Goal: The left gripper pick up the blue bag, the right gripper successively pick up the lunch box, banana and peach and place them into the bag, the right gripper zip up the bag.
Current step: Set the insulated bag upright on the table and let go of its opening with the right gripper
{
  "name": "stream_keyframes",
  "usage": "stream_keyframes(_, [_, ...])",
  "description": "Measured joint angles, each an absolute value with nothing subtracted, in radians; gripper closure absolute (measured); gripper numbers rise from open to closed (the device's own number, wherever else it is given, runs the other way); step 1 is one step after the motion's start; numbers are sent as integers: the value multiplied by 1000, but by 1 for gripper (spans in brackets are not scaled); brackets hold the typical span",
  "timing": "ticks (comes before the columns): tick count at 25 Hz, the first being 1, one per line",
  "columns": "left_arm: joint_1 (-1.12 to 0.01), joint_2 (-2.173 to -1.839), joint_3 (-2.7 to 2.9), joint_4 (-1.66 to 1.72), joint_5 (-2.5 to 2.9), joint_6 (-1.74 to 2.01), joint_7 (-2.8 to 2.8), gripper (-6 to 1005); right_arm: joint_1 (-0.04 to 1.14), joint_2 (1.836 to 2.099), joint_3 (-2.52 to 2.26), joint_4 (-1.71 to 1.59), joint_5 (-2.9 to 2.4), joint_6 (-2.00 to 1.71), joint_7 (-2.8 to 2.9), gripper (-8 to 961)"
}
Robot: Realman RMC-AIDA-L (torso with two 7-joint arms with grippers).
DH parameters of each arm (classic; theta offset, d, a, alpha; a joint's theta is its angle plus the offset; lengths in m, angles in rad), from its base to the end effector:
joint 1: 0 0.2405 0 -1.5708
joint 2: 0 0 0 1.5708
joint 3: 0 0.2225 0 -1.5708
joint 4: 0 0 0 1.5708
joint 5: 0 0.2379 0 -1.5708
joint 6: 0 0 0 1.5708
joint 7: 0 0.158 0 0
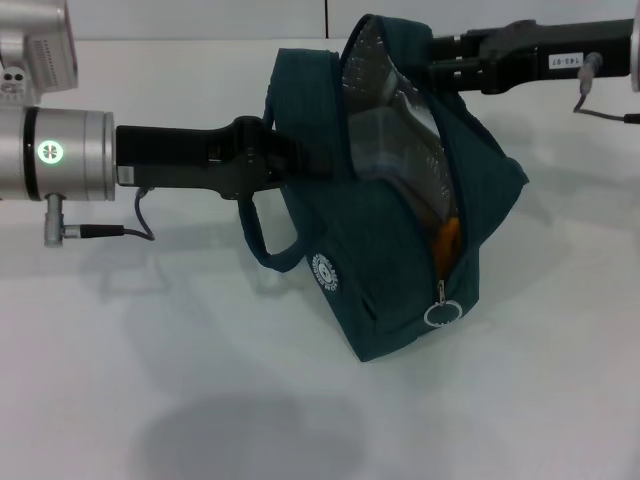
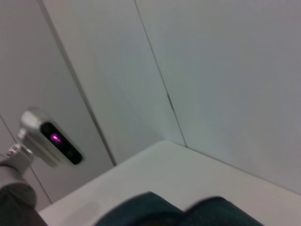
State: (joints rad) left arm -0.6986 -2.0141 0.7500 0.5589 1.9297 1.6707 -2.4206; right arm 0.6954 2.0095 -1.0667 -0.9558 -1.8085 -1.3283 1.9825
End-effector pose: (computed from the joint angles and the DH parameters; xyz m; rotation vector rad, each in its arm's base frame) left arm -0.1882 0.3619 0.0080 2.2374 1.7503 0.7598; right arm 0.1146 0.4226 0.0371 -2.7002 0.7056 0.6637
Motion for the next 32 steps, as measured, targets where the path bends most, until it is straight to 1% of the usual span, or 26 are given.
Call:
stream_keyframes(6, [-697, -2014, 750, 560, 1930, 1672, -2421, 962, 665, 2010, -1064, -1026, -1782, -1355, 1983, 287])
stream_keyframes(24, [-696, -2014, 750, 563, 1930, 1671, -2417, 962, 666, 2013, -1065, -1080, -1754, -1359, 1979, 286])
stream_keyframes(32, [-698, -2014, 750, 563, 1930, 1670, -2416, 963, 664, 2012, -1074, -988, -1761, -1345, 1959, 285])
